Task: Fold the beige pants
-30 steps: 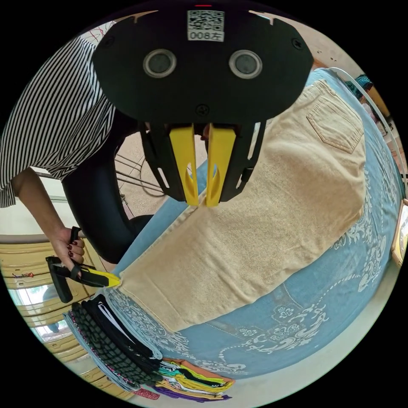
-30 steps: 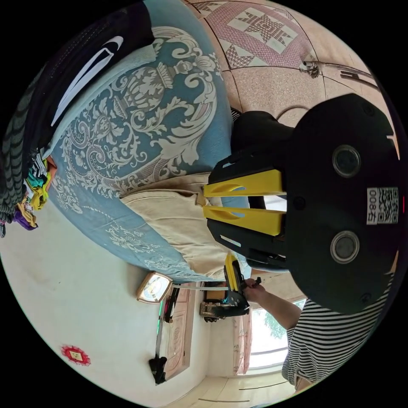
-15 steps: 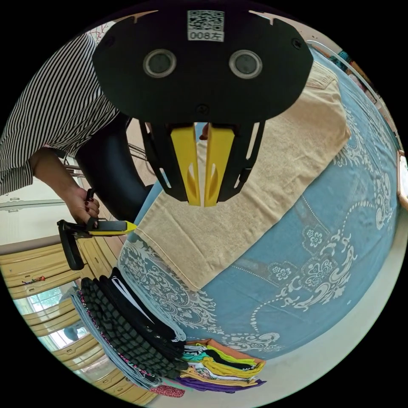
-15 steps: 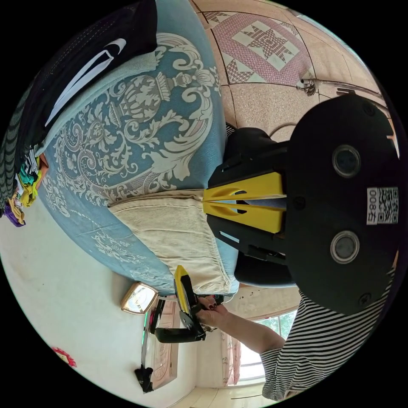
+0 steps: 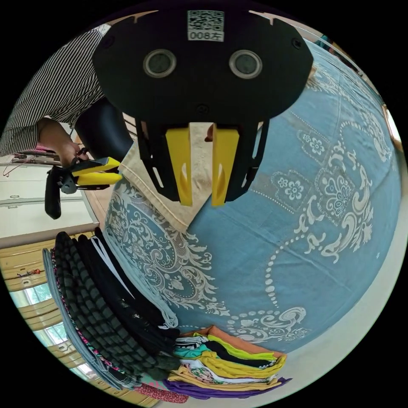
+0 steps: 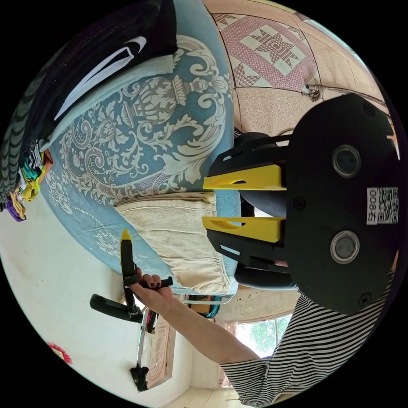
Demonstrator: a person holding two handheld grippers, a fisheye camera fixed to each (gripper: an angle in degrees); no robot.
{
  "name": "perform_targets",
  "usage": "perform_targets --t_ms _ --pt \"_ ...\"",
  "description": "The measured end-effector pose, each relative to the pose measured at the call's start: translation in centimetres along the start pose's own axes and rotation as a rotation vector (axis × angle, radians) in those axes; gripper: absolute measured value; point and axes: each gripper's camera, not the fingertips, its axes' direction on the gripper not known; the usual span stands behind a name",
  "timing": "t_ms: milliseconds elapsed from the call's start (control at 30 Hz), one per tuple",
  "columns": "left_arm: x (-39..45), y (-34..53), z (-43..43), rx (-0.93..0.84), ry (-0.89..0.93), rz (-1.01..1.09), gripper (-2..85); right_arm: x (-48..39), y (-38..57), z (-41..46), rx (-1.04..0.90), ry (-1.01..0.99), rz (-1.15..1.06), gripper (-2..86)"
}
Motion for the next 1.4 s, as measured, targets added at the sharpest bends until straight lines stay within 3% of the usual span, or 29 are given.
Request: perform_targets --t_ms 133,233,500,767,933,1033,1133,1233,1400 --pt "-0.8 -1.0 2.1 -0.077 0.053 0.034 6.4 -0.6 -0.7 0.7 -0.013 -0.017 0.007 8.3" --pt "-0.8 -0.4 2.0 -0.060 -0.015 0.093 4.3 -1.3 -1.5 1.2 -0.032 0.027 0.000 6.3" --pt "-3.4 1.9 1.4 -0.034 0.035 0.080 1.9 -3.0 -2.6 -1.3 -0.022 -0.076 -0.070 2.9" --pt "-6.3 5.6 4.7 -0.015 0.028 0.035 2.6 -2.6 -3.6 0.5 -0.052 -0.051 -0.029 2.5" --pt "-10.3 12.0 3.5 0.185 0.084 -0.101 1.9 -3.4 -4.4 0.7 -0.059 -0.084 -0.024 2.4" --pt "-13.4 18.6 1.9 0.269 0.001 -0.212 1.3 -4.2 -5.0 0.9 -0.064 -0.094 -0.023 2.3" --pt "-18.0 27.4 0.9 0.293 -0.211 -0.456 0.8 -5.0 -5.6 1.0 -0.066 -0.108 -0.017 2.1" --pt "-23.3 35.9 1.1 0.268 -0.276 -0.724 1.2 -5.9 -6.4 1.2 -0.079 -0.125 -0.011 1.8" --pt "-28.7 44.3 1.9 0.268 -0.308 -0.834 2.9 -9.0 -7.4 -1.6 -0.007 -0.035 -0.004 0.6"
